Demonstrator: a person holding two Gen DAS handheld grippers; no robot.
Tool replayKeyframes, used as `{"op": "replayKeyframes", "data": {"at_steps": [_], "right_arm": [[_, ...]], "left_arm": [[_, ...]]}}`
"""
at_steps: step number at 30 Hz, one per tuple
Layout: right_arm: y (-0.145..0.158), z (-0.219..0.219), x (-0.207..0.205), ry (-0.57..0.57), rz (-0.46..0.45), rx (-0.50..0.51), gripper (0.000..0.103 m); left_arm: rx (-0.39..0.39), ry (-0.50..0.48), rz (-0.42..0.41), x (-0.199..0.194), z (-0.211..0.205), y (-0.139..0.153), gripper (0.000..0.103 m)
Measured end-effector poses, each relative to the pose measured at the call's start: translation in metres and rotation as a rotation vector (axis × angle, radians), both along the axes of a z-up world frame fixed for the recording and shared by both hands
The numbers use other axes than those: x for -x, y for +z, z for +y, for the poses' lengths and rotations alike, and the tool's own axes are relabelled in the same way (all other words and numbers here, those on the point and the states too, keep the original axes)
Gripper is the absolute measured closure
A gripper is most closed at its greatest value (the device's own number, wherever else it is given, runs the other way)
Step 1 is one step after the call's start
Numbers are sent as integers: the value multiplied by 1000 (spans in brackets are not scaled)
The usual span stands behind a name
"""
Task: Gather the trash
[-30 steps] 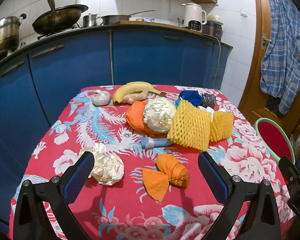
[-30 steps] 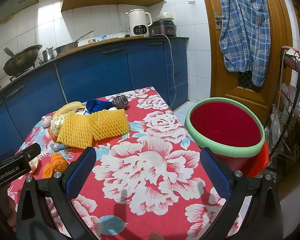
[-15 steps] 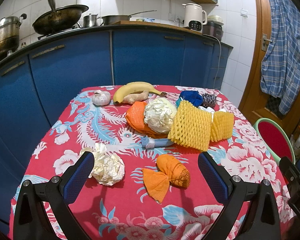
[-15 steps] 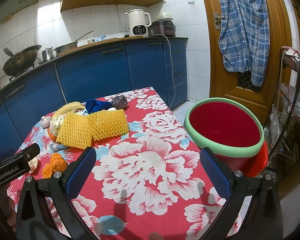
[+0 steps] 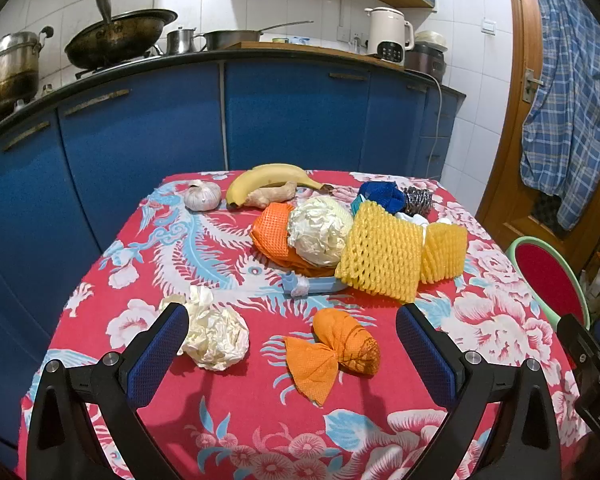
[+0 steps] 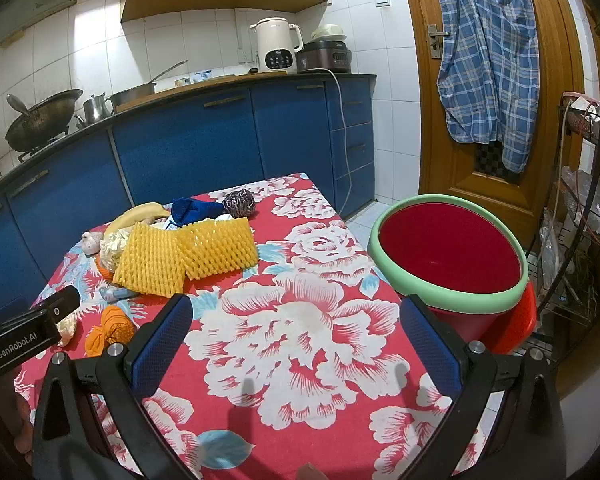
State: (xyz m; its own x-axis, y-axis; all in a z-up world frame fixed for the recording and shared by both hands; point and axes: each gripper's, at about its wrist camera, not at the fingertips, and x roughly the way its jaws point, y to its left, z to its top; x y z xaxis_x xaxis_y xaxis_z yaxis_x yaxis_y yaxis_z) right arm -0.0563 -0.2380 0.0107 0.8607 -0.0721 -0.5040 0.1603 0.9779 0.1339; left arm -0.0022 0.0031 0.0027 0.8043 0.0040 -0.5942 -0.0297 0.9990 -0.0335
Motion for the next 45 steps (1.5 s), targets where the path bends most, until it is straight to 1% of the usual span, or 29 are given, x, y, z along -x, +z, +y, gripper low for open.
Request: {"op": "replayKeyframes", "data": {"at_steps": [36,41,45], "right_arm": [[-1,3,-4,12,10,1,1],[1,7,-10,29,16,7,1],[2,10,-21,54,28,14,1]], "left_arm": [[2,4,1,-1,2,2,0],[0,13,4,-4,9,3,0],[-5,50,4,-9,20,5,0]]}}
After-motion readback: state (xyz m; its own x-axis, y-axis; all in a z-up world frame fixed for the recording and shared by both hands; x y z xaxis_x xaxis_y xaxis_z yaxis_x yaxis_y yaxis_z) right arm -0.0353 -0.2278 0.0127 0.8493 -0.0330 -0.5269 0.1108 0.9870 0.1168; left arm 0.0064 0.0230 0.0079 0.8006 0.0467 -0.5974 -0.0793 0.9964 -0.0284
